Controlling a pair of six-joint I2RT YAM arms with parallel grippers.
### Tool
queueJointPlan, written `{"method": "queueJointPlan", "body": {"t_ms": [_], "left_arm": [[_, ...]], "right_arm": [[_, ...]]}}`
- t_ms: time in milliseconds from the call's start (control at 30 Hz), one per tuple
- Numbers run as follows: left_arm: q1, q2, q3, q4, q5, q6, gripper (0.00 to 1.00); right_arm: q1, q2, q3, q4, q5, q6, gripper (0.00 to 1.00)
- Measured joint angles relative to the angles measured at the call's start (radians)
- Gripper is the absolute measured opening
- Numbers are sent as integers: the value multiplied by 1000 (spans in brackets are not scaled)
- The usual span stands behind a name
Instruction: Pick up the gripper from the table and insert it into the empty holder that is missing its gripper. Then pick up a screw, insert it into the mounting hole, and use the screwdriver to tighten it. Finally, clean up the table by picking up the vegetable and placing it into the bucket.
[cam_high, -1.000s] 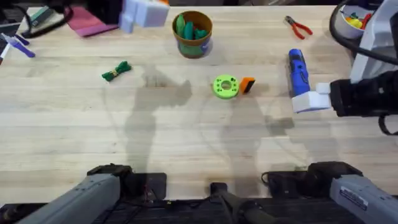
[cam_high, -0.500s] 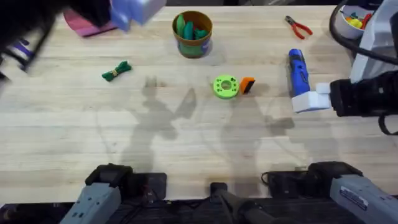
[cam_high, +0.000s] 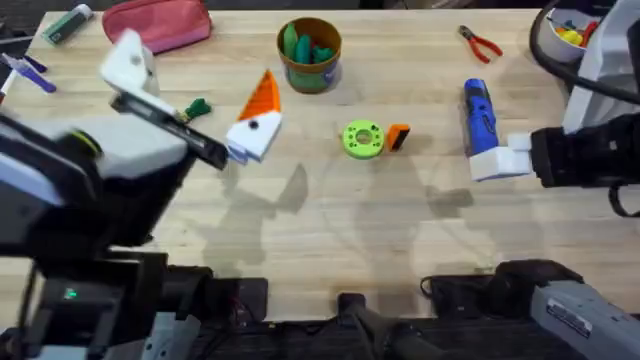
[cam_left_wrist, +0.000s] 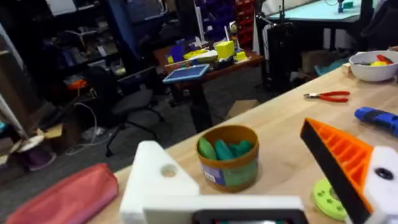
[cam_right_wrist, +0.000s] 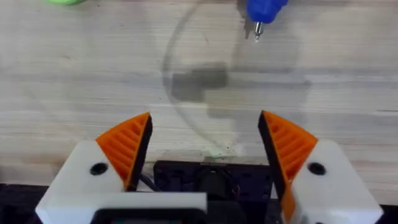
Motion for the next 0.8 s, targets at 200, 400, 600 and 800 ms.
{"method": "queueJointPlan", "body": {"t_ms": [200,400,600,800], "left_arm": [[16,-101,-130,44,-13,-78,988],[21,-203,-209,55,-22,-111,988],[21,-275,-283,98,-22,-141,988],[21,-290,-298,112,-3,-162,988]], "right_arm": [[0,0,0,0,0,0,993],[0,0,0,0,0,0,994],[0,0,0,0,0,0,994],[0,0,0,0,0,0,994]]}}
